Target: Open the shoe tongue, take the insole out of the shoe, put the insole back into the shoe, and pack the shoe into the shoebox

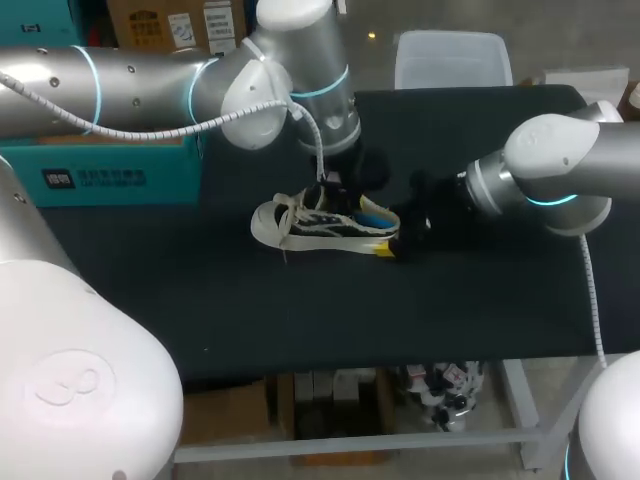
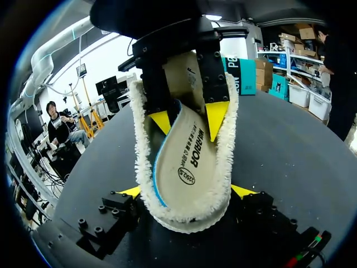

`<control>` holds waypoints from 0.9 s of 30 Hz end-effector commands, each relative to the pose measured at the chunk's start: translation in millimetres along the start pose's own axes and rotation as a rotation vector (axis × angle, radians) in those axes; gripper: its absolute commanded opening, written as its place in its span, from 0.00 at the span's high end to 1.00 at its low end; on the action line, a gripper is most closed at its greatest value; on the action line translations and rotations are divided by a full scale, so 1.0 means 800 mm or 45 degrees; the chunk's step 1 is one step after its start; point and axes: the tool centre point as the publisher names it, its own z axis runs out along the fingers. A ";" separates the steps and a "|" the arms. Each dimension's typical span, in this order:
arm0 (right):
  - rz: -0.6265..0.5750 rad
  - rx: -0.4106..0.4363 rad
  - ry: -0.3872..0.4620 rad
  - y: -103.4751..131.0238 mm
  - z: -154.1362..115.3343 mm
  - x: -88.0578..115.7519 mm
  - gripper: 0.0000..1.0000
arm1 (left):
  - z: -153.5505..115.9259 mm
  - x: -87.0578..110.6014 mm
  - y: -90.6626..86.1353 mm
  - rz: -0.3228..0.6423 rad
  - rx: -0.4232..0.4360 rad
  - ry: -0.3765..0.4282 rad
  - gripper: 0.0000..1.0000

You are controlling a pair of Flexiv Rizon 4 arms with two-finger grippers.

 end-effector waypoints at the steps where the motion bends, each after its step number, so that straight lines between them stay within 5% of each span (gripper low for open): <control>1: 0.000 -0.002 0.005 -0.007 0.010 0.002 1.00 | 0.020 -0.003 -0.007 -0.013 -0.028 -0.016 0.60; 3: 0.000 -0.002 0.005 -0.007 0.010 0.002 1.00 | 0.024 -0.008 -0.007 -0.025 -0.038 -0.030 0.71; 5: 0.000 -0.002 0.005 -0.007 0.010 0.002 1.00 | 0.024 -0.011 -0.007 -0.034 -0.029 -0.029 1.00; 19: 0.000 -0.002 0.005 -0.007 0.010 0.002 1.00 | -0.024 -0.005 0.002 -0.006 0.126 -0.005 1.00; 27: 0.000 -0.002 0.005 -0.007 0.010 0.002 1.00 | -0.064 0.005 -0.009 0.041 0.311 0.041 1.00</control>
